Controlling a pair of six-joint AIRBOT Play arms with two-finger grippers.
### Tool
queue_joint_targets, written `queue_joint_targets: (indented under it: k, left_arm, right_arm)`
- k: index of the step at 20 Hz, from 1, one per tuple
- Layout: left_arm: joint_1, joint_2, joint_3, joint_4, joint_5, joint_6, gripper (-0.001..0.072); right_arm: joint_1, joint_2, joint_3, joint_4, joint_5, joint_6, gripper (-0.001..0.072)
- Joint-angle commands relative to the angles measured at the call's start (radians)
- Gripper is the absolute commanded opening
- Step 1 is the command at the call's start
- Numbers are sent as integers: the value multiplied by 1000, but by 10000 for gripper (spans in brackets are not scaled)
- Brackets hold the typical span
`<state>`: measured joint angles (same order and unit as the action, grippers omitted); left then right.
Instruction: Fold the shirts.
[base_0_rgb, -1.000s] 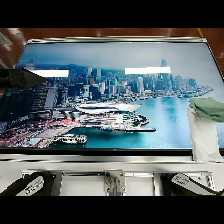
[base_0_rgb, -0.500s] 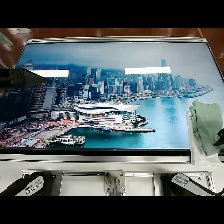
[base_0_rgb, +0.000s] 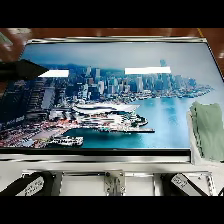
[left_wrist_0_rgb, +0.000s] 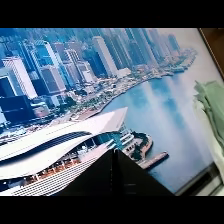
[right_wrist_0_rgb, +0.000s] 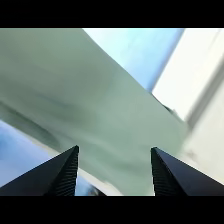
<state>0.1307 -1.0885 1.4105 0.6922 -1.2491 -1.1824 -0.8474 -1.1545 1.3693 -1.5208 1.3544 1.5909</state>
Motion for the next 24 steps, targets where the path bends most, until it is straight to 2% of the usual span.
queue_joint_targets:
  k: [1,2,3,4,5,6,7,8,14,18,24]
  left_arm:
    - [-179,-39,3,479,104,-214,34]
    - [-257,-70,3,653,63,-281,34]
    - [-340,-114,3,803,-3,-311,35]
    - [-407,-159,3,893,-72,-315,38]
    - [-467,-206,3,946,-122,-315,91]
    - [-511,-242,3,966,-140,-321,326]
    - [-538,-265,3,965,-140,-352,602]
    - [-553,-279,3,965,-134,-382,695]
    - [-549,-309,2,951,-98,-384,694]
    - [-549,-311,-2,912,-34,-386,694]
    - [-549,-316,-2,911,-32,-386,694]
  right_arm:
    - [156,99,94,308,-263,-81,554]
    - [264,104,93,306,-236,-175,611]
    - [373,93,86,288,-180,-233,653]
    - [489,67,69,246,-111,-235,656]
    - [588,33,48,194,-54,-200,656]
    - [671,-15,33,132,5,-144,657]
    - [730,-64,31,94,55,-115,657]
    - [777,-110,31,74,93,-109,657]
    - [914,-224,31,56,66,-115,656]
    - [919,-224,31,86,67,-114,656]
    - [919,-224,31,87,67,-115,656]
